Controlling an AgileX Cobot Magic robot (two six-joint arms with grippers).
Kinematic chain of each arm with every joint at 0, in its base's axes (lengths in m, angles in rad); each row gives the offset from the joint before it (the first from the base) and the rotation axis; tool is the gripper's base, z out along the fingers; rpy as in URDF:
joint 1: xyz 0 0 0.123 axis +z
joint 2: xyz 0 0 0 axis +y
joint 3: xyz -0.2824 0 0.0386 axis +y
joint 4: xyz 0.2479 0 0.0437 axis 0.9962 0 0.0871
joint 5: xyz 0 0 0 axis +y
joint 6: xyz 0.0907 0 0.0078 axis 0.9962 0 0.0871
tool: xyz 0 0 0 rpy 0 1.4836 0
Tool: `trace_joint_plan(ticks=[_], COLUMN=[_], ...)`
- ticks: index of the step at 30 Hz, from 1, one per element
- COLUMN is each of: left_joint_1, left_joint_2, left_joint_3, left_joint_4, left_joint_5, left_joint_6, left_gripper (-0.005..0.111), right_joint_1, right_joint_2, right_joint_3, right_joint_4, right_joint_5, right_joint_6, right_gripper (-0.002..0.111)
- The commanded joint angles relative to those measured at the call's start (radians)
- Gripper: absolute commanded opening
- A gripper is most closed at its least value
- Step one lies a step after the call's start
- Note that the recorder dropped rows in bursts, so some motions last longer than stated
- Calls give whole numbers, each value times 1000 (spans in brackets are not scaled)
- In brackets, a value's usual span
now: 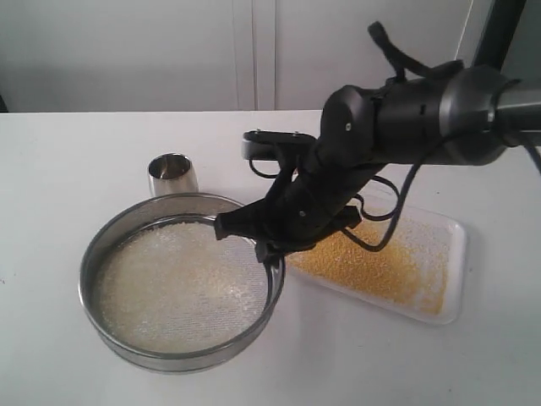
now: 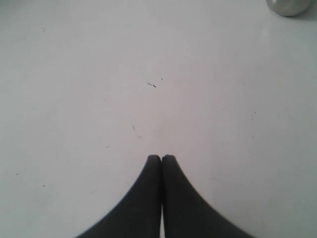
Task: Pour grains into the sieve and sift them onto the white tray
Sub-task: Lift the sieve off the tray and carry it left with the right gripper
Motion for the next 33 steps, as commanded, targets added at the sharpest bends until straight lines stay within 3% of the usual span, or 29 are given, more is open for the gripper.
trace_joint_plan(ticks=[1, 9, 19, 33], left_joint_1=[4, 4, 4, 4], left_joint_2=[-5, -5, -5, -5], left_joint_3=[9, 9, 9, 9], left_joint_4=[-11, -11, -11, -11], left_joint_5=[4, 4, 4, 4], left_joint_6=[0, 0, 0, 0], left_gripper=[0, 0, 0, 0], right_joint_1=[44, 83, 85, 85], right_joint_2=[41, 130, 167, 191], right_joint_3=[-57, -104, -104, -104], right_joint_4=[23, 2, -160, -171], right_joint_5=[-42, -81, -116, -141], right_joint_6=[19, 6, 4, 7], right_gripper=[0, 0, 0, 4])
